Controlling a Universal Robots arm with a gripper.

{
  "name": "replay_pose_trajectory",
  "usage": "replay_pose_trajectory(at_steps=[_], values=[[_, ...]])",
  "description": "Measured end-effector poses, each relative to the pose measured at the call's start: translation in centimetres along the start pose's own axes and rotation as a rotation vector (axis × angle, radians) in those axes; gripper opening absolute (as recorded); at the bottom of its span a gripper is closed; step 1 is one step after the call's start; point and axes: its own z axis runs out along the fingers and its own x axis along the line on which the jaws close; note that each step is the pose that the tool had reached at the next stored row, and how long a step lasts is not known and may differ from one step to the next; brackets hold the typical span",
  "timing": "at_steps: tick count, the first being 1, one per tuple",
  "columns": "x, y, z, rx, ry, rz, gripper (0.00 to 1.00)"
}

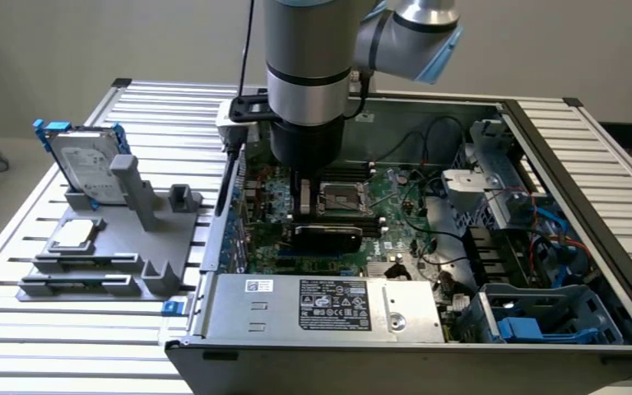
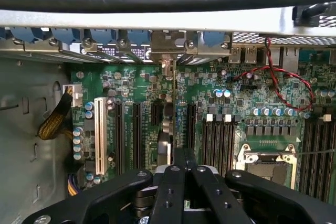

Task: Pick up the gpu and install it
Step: 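Press down on the gpu until it lock into place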

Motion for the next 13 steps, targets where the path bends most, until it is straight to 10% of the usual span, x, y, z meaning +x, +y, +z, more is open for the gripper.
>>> replay_pose_trajectory(at_steps=[13], values=[[-0.02,-0.01,0.24,-0.0039,0.0067,0.000,0.11]])
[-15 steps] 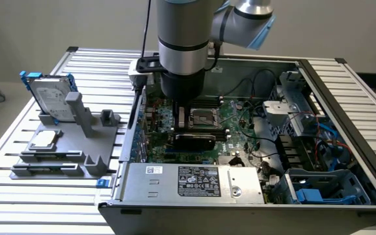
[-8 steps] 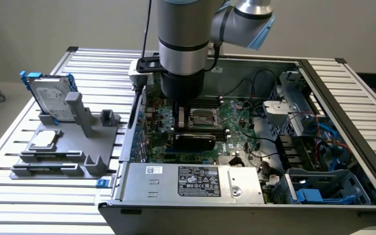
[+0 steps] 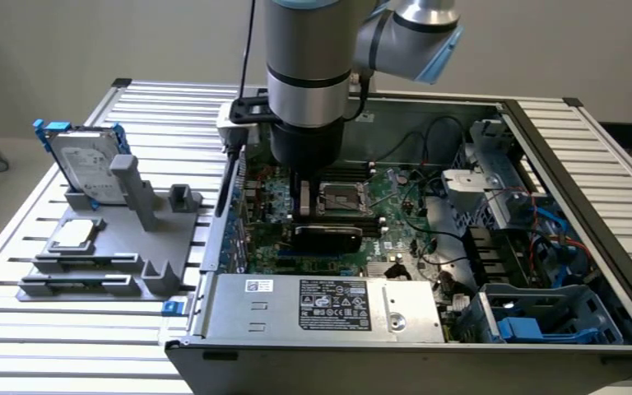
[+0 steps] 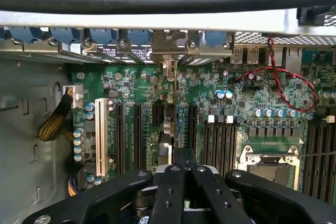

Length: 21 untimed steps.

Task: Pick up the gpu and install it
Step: 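Press down on the gpu until it lock into place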

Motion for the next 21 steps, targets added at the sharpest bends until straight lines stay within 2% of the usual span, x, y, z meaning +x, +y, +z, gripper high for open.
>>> replay_pose_trajectory(at_steps=[16,19,21], values=[[0.02,0.00,0.65,-0.0002,-0.0001,0.000,0.11],[0.00,0.00,0.44,-0.0033,-0.0019,0.000,0.11],[-0.01,-0.01,-0.15,-0.0074,-0.0002,0.000,0.11]])
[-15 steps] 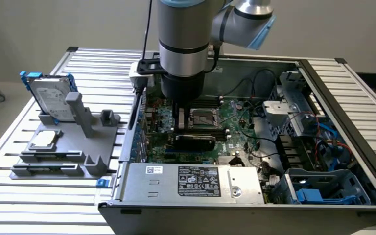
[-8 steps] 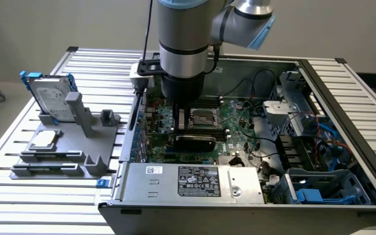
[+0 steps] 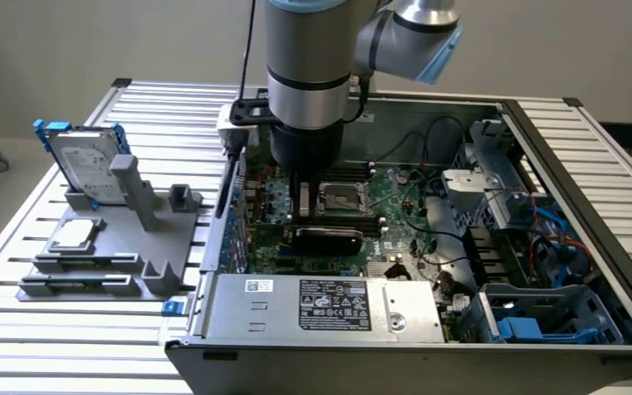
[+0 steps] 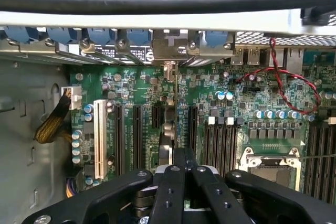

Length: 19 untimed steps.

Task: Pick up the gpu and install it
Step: 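Press down on the gpu until it lock into place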

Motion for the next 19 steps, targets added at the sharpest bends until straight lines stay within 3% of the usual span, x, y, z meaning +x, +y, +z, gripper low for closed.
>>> replay_pose_trajectory(at_steps=[4,8,11,19], values=[[-0.02,0.04,-0.69,-0.0084,-0.0001,0.000,0.11],[0.02,0.22,-0.77,-0.0210,0.0015,0.001,0.11],[0.09,0.42,-0.79,-0.0305,0.0105,0.001,0.11],[0.23,0.99,-0.78,-0.0550,0.0429,0.003,0.11]])
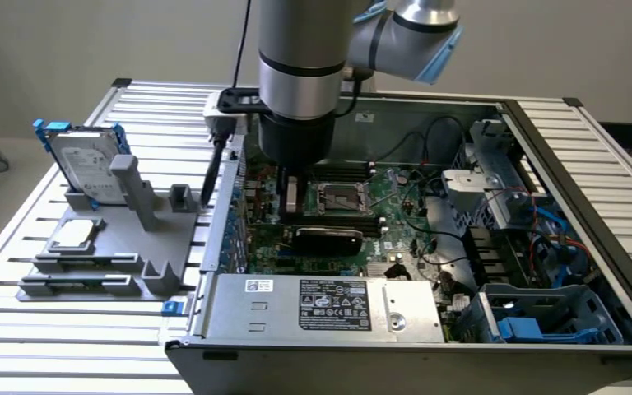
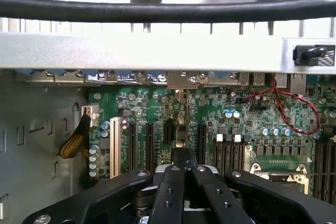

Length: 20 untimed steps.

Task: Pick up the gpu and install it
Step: 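Press down on the gpu until it lock into place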

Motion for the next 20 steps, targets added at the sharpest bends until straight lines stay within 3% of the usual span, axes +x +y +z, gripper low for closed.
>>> replay_pose_trajectory(at_steps=[4,10,13,16,20], values=[[0.07,0.30,0.01,-0.0185,0.0071,0.000,0.11],[0.11,0.70,0.04,-0.0632,0.0071,0.000,0.11],[0.12,0.84,-0.01,-0.0825,0.0072,0.000,0.11],[0.12,0.93,-0.22,-0.0954,0.0068,-0.001,0.11],[0.12,1.04,-0.65,-0.1062,0.0068,-0.001,0.11]])
